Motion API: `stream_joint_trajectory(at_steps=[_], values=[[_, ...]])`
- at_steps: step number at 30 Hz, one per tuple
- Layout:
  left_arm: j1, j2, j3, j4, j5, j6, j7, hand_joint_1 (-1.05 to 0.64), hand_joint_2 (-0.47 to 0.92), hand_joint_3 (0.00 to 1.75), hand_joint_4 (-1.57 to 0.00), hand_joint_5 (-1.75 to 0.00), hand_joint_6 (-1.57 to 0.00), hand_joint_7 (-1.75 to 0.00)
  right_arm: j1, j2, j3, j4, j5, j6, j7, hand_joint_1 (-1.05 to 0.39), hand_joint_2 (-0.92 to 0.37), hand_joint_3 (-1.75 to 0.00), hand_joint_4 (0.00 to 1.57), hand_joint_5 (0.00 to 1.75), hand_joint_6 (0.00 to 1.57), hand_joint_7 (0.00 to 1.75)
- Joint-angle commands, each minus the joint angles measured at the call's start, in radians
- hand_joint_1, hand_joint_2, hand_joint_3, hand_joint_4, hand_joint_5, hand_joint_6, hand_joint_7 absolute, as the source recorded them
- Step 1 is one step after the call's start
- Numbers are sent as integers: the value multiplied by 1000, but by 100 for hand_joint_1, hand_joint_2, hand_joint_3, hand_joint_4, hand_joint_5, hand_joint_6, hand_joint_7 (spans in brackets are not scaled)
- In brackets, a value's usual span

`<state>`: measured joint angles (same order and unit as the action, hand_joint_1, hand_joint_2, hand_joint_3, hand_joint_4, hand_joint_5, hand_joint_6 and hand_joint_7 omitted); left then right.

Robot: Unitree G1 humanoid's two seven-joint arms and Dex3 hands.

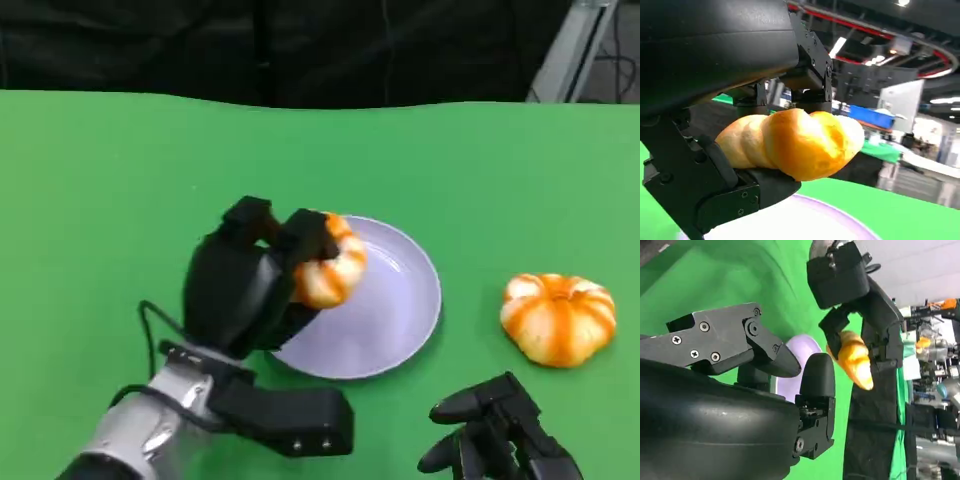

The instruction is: Grasp the bread from the table and place it into the plate.

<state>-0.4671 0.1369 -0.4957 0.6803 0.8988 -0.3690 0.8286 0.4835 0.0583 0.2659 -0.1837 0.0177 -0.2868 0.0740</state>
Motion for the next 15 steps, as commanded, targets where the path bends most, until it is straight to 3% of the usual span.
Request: stream_joint_trajectory(at_steps=[1,6,10,11,13,15], values=[[-31,-4,-17,36,-3,1,6,-25,38,137,-93,-175,-71,-175,7,-4,-3,-9,1,-4,-5,-26,-92,-98,19,175,7,175],[-68,-34,-38,70,-11,13,-39,-25,38,137,-90,-175,-67,-174,8,-7,-5,-10,2,-3,-3,-26,-92,-98,19,175,7,175],[-98,-63,-37,101,-26,50,-94,-25,43,123,-84,-175,-64,-171,10,-6,-3,-15,-3,4,-7,-26,-92,-99,18,175,7,175],[-102,-68,-36,102,-31,68,-123,-26,48,115,-77,-174,-64,-159,11,-6,-2,-16,-4,5,-8,-26,-92,-99,18,175,7,175],[-106,-70,-40,92,-38,110,-193,-28,61,89,-53,-137,-52,-106,10,-4,-2,-13,-3,1,-8,-26,-92,-99,18,175,7,175],[-105,-69,-44,78,-44,134,-232,-29,71,71,-40,-110,-46,-71,9,-3,-1,-11,-2,0,-8,-25,-92,-99,18,175,7,175]])
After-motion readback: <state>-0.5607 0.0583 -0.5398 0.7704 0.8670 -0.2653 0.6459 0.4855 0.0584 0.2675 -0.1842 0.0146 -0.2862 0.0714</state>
